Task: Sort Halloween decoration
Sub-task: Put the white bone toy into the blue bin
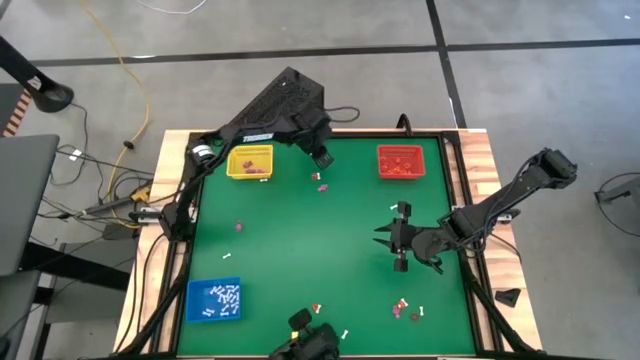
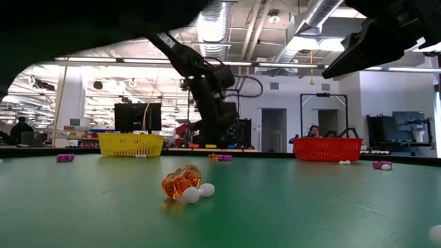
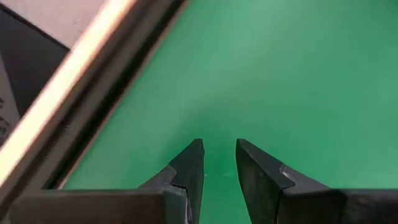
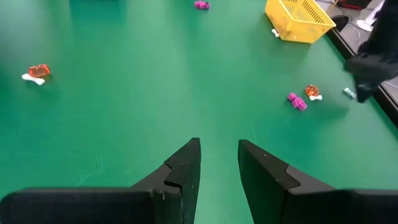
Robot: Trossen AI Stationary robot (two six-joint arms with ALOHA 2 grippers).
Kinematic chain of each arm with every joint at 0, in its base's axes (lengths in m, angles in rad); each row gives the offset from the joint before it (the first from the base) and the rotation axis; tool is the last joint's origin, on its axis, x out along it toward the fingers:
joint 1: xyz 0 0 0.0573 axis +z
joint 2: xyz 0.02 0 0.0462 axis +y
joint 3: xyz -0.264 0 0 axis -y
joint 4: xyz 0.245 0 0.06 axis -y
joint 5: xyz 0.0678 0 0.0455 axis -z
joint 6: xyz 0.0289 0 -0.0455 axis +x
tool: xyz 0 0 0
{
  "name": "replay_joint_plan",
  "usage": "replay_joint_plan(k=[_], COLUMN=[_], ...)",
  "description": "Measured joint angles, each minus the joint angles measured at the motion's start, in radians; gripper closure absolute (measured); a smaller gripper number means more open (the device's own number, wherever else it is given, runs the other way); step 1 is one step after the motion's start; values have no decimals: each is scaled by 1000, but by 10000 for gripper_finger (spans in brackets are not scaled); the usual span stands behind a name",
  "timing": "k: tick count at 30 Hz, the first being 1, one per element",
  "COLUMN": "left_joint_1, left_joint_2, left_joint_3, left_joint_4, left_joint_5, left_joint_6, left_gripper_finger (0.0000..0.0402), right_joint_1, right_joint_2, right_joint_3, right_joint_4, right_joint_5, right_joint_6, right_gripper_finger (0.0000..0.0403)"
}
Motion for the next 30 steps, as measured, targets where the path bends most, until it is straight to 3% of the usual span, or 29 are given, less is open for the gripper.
replay_joint_plan(k=[7, 16, 30], left_joint_1=[-3, 30, 43], left_joint_2=[6, 17, 18], left_joint_3=[27, 24, 18], left_joint_4=[-35, -117, -116], left_joint_5=[-74, -56, -21], left_joint_6=[24, 32, 93], left_gripper_finger=[318, 318, 319], right_joint_1=[7, 7, 7], right_joint_2=[0, 0, 0], right_joint_3=[0, 0, 0], right_joint_4=[-22, -25, -16], right_joint_5=[0, 0, 1], right_joint_6=[32, 57, 60], right_gripper_finger=[265, 265, 265])
